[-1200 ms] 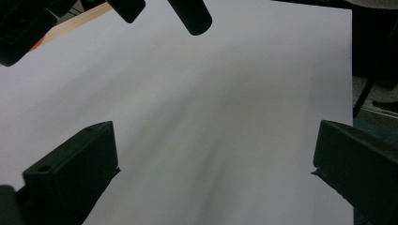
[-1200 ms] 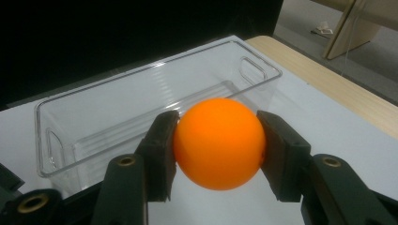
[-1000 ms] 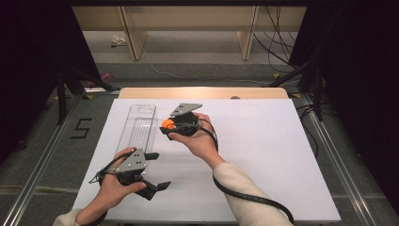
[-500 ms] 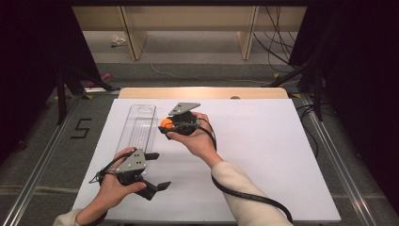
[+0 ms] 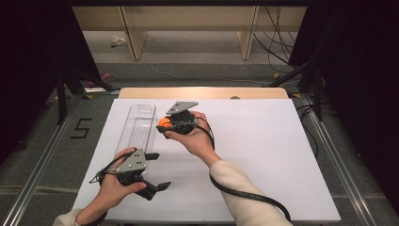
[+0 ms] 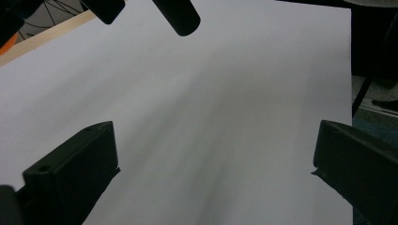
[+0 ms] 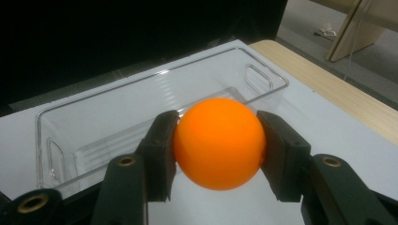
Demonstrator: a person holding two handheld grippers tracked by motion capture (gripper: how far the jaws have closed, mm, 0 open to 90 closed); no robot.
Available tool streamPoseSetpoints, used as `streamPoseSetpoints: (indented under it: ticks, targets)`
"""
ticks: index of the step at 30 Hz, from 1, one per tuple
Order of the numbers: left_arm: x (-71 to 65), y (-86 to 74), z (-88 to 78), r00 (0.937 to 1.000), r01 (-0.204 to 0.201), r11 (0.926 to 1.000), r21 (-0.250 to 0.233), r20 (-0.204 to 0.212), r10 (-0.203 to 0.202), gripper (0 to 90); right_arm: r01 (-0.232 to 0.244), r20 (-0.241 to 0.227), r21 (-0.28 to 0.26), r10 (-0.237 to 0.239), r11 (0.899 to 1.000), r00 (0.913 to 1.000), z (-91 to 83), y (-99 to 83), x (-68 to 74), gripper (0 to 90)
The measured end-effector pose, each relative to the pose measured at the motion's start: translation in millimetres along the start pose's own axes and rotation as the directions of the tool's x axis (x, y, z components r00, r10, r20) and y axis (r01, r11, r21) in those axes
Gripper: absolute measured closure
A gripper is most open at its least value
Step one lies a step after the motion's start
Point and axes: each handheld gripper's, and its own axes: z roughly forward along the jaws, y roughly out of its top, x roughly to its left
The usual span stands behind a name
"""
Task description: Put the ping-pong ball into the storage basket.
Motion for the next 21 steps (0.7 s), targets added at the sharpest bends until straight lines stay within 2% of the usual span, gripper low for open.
streamPoseSetpoints:
  ticks: [21]
  targets:
    - [-0.4, 0.0, 0.2, 1.0000, -0.002, 1.0000, 0.002, 0.001, 0.002, 0.0, 0.003, -0.008, 0.006, -0.003, 1.000, 1.0000, 8.7, 4.8, 1.9, 51.6]
